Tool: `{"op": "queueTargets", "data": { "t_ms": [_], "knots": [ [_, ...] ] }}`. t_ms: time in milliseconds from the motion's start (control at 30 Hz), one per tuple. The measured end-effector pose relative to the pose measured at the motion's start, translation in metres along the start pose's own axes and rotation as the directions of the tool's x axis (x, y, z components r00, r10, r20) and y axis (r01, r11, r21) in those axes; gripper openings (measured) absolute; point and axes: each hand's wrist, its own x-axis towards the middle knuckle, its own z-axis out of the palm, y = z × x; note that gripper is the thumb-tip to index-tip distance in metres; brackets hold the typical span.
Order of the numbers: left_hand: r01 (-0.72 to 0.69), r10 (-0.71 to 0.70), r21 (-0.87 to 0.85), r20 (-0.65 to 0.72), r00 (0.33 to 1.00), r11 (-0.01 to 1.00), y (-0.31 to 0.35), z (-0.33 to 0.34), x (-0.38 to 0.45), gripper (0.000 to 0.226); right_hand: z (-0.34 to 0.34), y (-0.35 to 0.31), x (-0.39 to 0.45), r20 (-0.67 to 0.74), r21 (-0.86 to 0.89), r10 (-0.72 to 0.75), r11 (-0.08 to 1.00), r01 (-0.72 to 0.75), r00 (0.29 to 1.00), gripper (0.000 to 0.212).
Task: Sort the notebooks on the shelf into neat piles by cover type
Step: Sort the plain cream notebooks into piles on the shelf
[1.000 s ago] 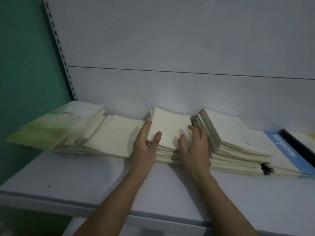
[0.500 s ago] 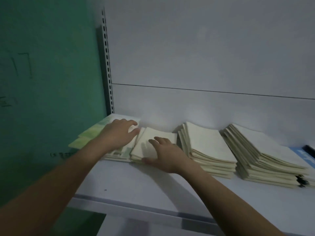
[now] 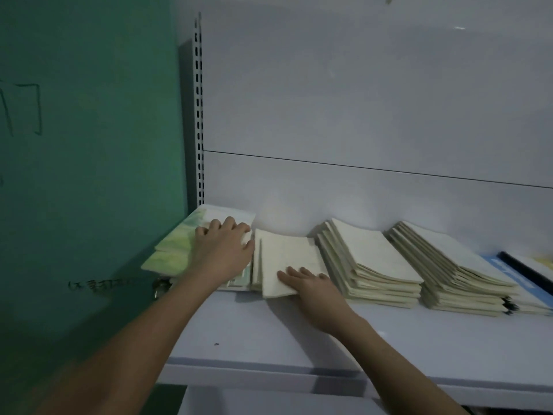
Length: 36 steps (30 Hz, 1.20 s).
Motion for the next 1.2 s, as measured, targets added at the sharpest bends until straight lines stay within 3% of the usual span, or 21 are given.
{"op": "queueTargets", "data": {
  "t_ms": [100,200,267,300,333,367,400,467,500,567,633,733,867,967,1067,1133,1200],
  "knots": [
    [0.003,-0.003,-0.024,0.001,1.0,1.0,0.0,-0.001,-0.004,0.049,-0.004,-0.006,0.001,-0.054,0.156,0.089,0.985,-0.079,0.995,0.046],
    [0.022,-0.012,-0.124,0.081,0.997,0.992,0.0,-0.014,-0.001,0.054,-0.026,-0.004,0.008,-0.152,0.4,0.231,0.903,-0.154,0.961,0.031],
    [0.086,-0.039,-0.34,0.142,0.989,0.936,0.0,-0.031,0.004,0.06,-0.052,-0.004,0.017,-0.258,0.447,0.325,0.875,-0.186,0.91,0.028],
    [0.132,-0.054,-0.489,0.171,0.984,0.862,0.001,-0.042,0.005,0.063,-0.064,-0.004,0.022,-0.332,0.454,0.36,0.871,-0.187,0.872,0.027],
    [0.196,-0.07,-0.651,0.214,0.974,0.733,0.003,-0.053,0.007,0.065,-0.076,-0.007,0.025,-0.412,0.464,0.368,0.872,-0.156,0.834,0.026],
    [0.28,-0.065,-0.799,0.292,0.954,0.533,0.007,-0.064,0.008,0.066,-0.086,-0.012,0.029,-0.495,0.453,0.34,0.886,-0.097,0.8,0.024],
    [0.375,-0.005,-0.887,0.388,0.922,0.269,0.011,-0.074,0.009,0.067,-0.093,-0.018,0.032,-0.572,0.398,0.266,0.917,-0.021,0.776,0.023],
    [0.505,0.209,-0.839,0.467,0.859,-0.203,0.017,-0.092,0.008,0.067,-0.104,-0.035,0.039,-0.617,0.243,0.071,0.964,0.104,0.784,0.038],
    [0.515,0.265,-0.788,0.446,0.855,-0.337,0.016,-0.098,0.007,0.063,-0.108,-0.042,0.042,-0.595,0.194,-0.004,0.97,0.148,0.804,0.049],
    [0.485,0.253,-0.744,0.414,0.874,-0.459,0.013,-0.105,0.007,0.059,-0.113,-0.047,0.045,-0.561,0.126,-0.094,0.972,0.197,0.823,0.059],
    [0.459,0.187,-0.755,0.423,0.887,-0.469,0.009,-0.107,0.003,0.057,-0.113,-0.046,0.044,-0.535,0.069,-0.161,0.97,0.232,0.829,0.056],
    [0.462,0.077,-0.816,0.466,0.881,-0.348,0.002,-0.1,-0.003,0.032,-0.105,-0.043,0.041,-0.401,0.084,-0.186,0.968,0.238,0.897,0.065],
    [0.426,-0.117,-0.86,0.471,0.874,-0.28,-0.02,-0.091,-0.006,0.027,-0.07,-0.018,0.045,-0.135,0.387,0.169,0.916,-0.105,0.976,0.107],
    [0.48,-0.116,-0.85,0.511,0.852,-0.218,-0.038,-0.088,-0.012,0.029,-0.028,-0.006,0.044,0.114,0.247,0.186,0.946,-0.209,0.976,0.112],
    [0.49,-0.135,-0.858,0.51,0.85,-0.156,-0.046,-0.08,-0.011,0.032,-0.005,-0.014,0.044,0.228,0.142,0.16,0.97,-0.195,0.96,0.1],
    [0.487,-0.152,-0.86,0.508,0.848,-0.153,-0.046,-0.077,-0.011,0.029,0.002,-0.019,0.043,0.144,0.049,0.168,0.983,-0.176,0.975,0.084],
    [0.496,-0.15,-0.855,0.515,0.844,-0.151,-0.047,-0.073,-0.01,0.028,0.009,-0.02,0.042,0.007,-0.074,0.138,0.988,-0.137,0.99,0.049]
  ]
}}
